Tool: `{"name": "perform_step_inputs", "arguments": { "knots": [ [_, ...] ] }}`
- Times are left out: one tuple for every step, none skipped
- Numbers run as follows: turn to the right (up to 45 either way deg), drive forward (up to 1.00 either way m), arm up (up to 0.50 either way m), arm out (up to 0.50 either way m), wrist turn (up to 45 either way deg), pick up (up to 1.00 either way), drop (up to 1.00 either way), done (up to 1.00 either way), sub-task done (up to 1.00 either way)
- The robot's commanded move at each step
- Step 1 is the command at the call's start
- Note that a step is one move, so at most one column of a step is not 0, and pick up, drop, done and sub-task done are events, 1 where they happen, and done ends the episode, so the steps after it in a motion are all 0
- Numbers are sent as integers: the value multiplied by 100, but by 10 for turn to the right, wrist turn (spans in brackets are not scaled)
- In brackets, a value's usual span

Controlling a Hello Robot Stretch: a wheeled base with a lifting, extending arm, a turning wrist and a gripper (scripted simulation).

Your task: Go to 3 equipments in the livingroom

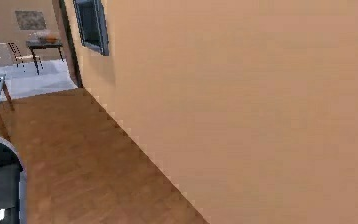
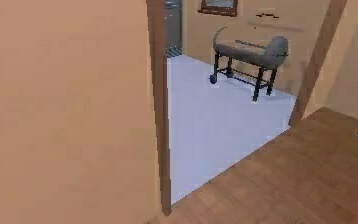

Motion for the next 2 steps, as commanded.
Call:
{"name": "perform_step_inputs", "arguments": {
  "knots": [
    [-330,0,0,0,0,0,0,0,0],
    [0,60,0,0,0,0,0,0,0]
  ]
}}
